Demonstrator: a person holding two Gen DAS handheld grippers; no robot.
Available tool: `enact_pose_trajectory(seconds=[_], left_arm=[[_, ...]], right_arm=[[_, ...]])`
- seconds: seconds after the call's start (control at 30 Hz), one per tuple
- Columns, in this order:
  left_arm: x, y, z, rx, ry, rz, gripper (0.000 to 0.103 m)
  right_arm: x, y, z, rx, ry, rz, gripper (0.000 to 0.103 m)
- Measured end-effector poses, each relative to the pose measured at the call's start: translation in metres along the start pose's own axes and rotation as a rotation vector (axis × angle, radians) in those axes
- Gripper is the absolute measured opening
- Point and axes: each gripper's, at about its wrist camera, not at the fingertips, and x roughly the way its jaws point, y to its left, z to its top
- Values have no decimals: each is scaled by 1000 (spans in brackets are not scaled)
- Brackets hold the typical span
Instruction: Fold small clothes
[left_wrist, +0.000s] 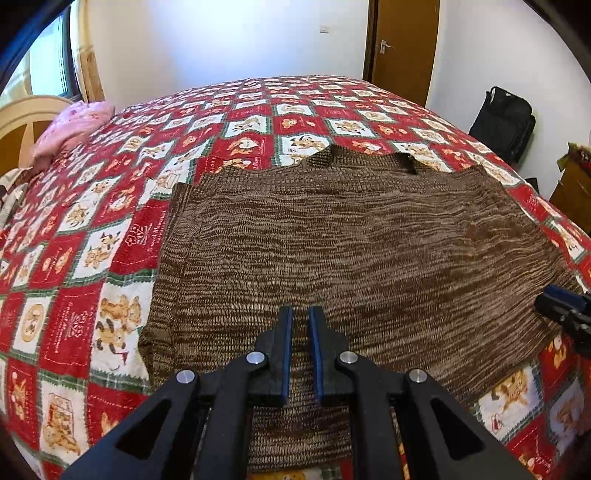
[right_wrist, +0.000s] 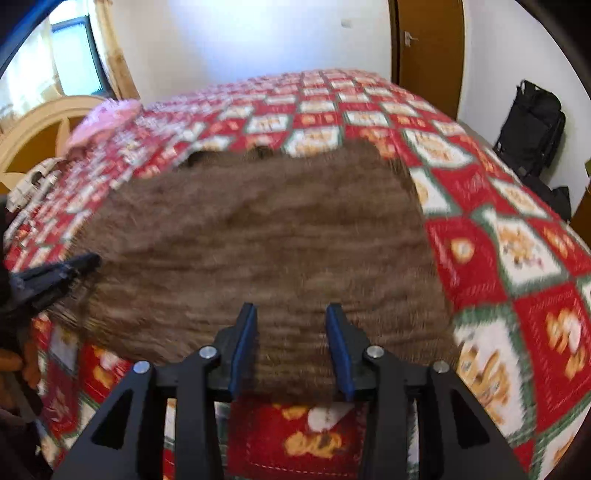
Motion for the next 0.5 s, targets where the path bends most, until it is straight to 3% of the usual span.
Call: enact_pose_trajectory(seconds=[0.2, 0.5], left_arm=[[-1, 8, -11, -39, 19, 36, 10], [-16, 16, -9, -15, -11, 239, 10]], right_arm=[[3, -4, -1, 18, 6, -1, 43], [2, 4, -5, -16, 1, 1, 55]])
